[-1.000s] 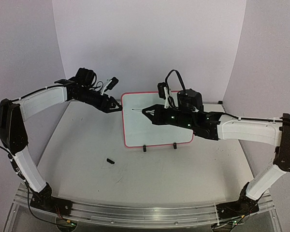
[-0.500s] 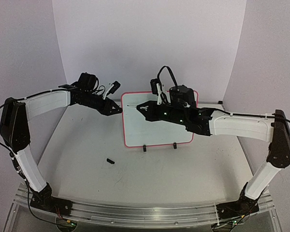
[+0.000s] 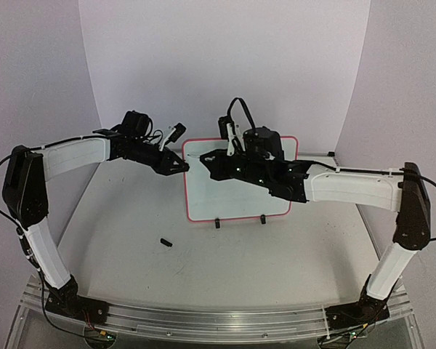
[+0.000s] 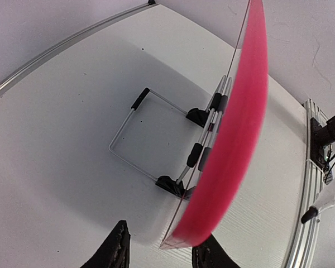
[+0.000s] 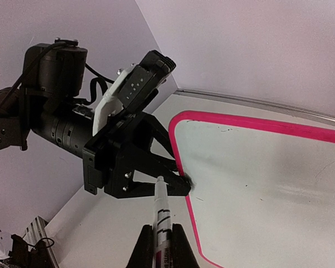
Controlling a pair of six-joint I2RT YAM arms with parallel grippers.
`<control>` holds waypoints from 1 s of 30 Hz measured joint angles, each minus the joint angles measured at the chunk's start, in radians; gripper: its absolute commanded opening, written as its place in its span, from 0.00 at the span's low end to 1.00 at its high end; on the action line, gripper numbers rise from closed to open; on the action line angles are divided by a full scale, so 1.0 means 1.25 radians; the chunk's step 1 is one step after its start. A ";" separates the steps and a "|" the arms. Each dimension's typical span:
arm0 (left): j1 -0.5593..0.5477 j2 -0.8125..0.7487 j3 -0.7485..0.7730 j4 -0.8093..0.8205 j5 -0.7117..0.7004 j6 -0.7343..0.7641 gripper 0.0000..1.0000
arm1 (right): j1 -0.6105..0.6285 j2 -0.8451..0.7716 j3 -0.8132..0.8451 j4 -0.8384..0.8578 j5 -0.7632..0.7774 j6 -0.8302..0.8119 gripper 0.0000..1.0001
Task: Write a sentence on the whiteboard
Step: Hold the whiteboard on the whiteboard stand.
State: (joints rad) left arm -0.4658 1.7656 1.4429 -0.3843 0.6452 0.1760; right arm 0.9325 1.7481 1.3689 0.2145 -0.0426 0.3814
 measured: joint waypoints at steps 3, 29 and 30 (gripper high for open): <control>-0.013 0.003 0.000 0.000 0.000 0.004 0.27 | 0.000 0.000 0.000 0.000 0.013 -0.002 0.00; -0.024 0.003 -0.004 -0.006 0.019 0.087 0.04 | 0.010 0.025 0.039 -0.006 0.062 -0.016 0.00; -0.024 0.003 -0.004 -0.006 0.021 0.089 0.04 | 0.013 0.028 0.043 -0.008 0.066 -0.017 0.00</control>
State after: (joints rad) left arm -0.4957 1.7691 1.4376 -0.3919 0.6708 0.2877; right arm 0.9484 1.7837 1.4230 0.2050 0.0394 0.3599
